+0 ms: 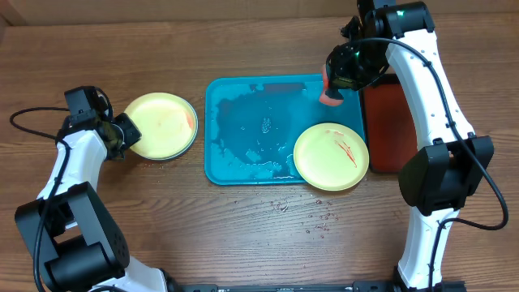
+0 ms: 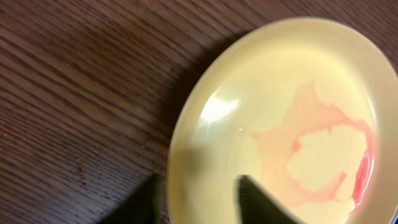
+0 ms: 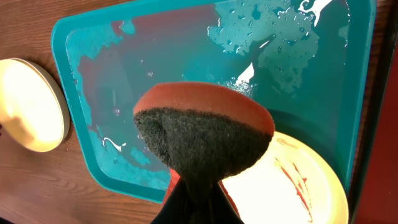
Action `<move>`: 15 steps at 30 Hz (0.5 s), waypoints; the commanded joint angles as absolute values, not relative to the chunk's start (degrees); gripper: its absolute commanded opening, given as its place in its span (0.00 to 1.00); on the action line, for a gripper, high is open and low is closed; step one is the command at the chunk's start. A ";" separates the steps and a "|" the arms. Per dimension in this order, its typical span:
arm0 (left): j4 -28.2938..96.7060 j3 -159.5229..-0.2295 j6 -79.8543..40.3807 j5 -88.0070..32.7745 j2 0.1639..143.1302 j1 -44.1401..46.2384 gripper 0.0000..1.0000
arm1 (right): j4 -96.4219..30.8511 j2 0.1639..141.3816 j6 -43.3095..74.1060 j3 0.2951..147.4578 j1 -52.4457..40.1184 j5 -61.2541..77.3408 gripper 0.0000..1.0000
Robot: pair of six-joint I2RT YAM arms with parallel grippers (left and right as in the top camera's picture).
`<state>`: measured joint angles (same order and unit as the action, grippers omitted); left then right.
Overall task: Clean dirty plates on tray and stack at the side
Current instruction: 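Release the plate and move left gripper to the remaining yellow plate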
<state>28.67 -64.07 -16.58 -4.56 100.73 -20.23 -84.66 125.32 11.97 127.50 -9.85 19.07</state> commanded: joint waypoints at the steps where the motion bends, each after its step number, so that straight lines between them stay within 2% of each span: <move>1: 28.51 -63.90 -16.71 -5.65 100.49 -19.79 0.66 | -84.36 124.20 11.94 128.33 -10.00 18.94 0.04; 8: 36.53 -71.50 -14.22 -5.69 100.47 -16.12 0.60 | -84.31 124.20 11.94 128.33 -9.98 18.94 0.04; 15: 43.07 -80.99 -13.28 -6.11 100.49 -2.70 0.63 | -84.38 122.67 14.22 128.33 -7.33 18.02 0.04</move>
<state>42.26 -77.62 -14.83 -4.97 100.75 -8.97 -84.62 125.32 12.43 127.50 -9.45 19.07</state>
